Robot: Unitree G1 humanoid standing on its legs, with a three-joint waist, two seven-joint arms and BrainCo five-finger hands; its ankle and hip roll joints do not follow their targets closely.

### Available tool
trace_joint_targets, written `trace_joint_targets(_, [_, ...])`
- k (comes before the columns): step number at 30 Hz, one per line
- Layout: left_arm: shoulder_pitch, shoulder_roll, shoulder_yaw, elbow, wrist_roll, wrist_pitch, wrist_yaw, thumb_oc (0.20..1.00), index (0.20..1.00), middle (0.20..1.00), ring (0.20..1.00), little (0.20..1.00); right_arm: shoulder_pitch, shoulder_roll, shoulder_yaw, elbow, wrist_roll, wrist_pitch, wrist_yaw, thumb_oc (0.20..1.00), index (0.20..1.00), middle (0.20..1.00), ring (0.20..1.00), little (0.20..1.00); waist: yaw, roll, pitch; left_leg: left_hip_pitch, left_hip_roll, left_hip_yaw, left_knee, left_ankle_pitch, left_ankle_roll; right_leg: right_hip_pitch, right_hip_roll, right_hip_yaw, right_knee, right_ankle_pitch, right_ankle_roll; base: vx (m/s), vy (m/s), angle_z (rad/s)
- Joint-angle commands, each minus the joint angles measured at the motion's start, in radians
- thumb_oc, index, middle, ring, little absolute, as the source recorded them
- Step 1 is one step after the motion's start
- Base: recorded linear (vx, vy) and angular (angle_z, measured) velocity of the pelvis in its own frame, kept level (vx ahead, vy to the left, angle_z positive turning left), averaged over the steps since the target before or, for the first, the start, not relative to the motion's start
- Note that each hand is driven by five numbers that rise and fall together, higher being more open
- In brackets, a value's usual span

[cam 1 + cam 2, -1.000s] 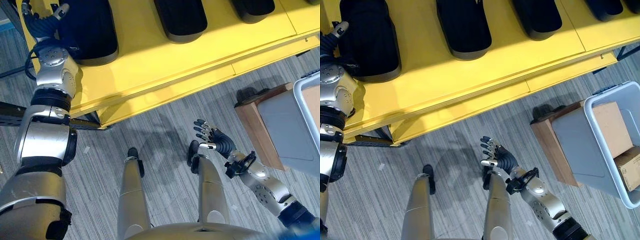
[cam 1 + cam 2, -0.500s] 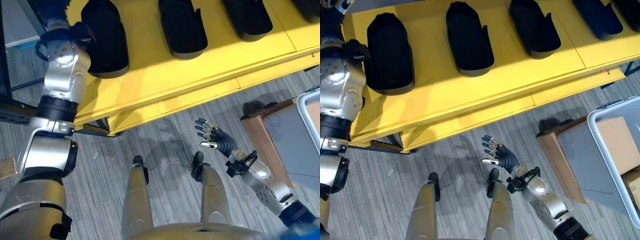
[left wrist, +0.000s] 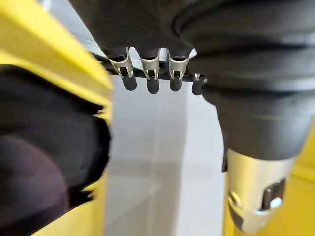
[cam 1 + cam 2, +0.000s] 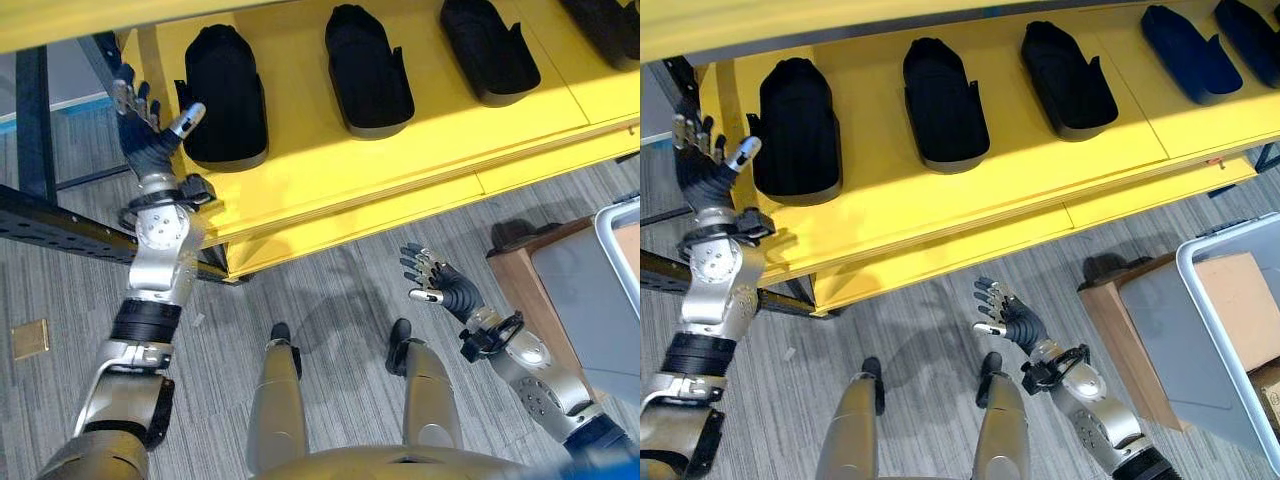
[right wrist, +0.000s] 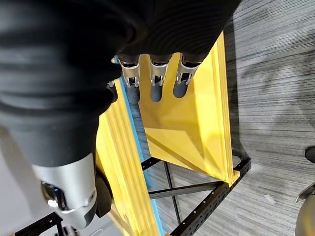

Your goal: Move parts from the plastic box to the shelf.

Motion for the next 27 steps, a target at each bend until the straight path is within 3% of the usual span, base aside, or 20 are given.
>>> trace_joint_targets(1, [-0.045,0.017,-0.004,-0.032,-0.006,-0.047,-0.019,1.0,1.0,1.0,1.0,1.0,-0.003,-0.018,-0.031,-0.087,-0.018,-0.034,0.011,1.0,1.0,1.0,1.0,1.0,0.002,0.007,-0.032,0.0,-0.036,-0.014,-0.028,0.023,0.047,0.065,0.001,-0.008,-0.006,-0.014,0.009,0.0,0.0,0.0])
trace_joint_targets(6, [-0.03,-0.039,-0.017,0.021,-0.026,-0.043,-0.015,1.0,1.0,1.0,1.0,1.0,0.0,-0.009,-0.033,-0.083,-0.005,-0.046,-0.005,1.0,1.0,1.0,1.0,1.0,-0.003,-0.007,-0.029,-0.006,-0.033,-0.014,-0.024,0.025,0.047,0.057,0.003,-0.004,0.004,-0.015,0.007,0.0,0.0,0.0])
trace_joint_targets(16, [-0.087,-0.05,-0.013,0.116,-0.055,-0.052,0.023,1.0,1.0,1.0,1.0,1.0,-0.001,-0.01,-0.018,-0.079,0.011,-0.052,-0.014,1.0,1.0,1.0,1.0,1.0,-0.011,-0.022,-0.025,-0.032,-0.029,-0.011,0.0,0.021,0.048,0.035,0.006,0.0,0.017,-0.014,0.006,0.0,0.0,0.0])
trace_joint_targets(26, [-0.086,-0.016,0.027,0.046,-0.021,-0.073,0.052,1.0,1.0,1.0,1.0,1.0,-0.001,-0.014,-0.022,-0.082,0.013,-0.056,-0.008,1.0,1.0,1.0,1.0,1.0,-0.004,-0.032,-0.028,-0.046,-0.033,-0.013,0.01,0.013,0.054,0.025,0.006,0.0,0.025,-0.014,0.008,0.01,0.012,-0.01])
trace_joint_targets(27, [-0.073,-0.012,0.034,-0.027,0.0,-0.08,0.05,1.0,1.0,1.0,1.0,1.0,-0.004,-0.011,-0.03,-0.079,0.009,-0.058,-0.01,1.0,1.0,1.0,1.0,1.0,0.0,-0.031,-0.028,-0.048,-0.037,-0.015,0.011,0.011,0.055,0.026,0.005,-0.002,0.023,-0.013,0.009,0.0,0.0,0.0])
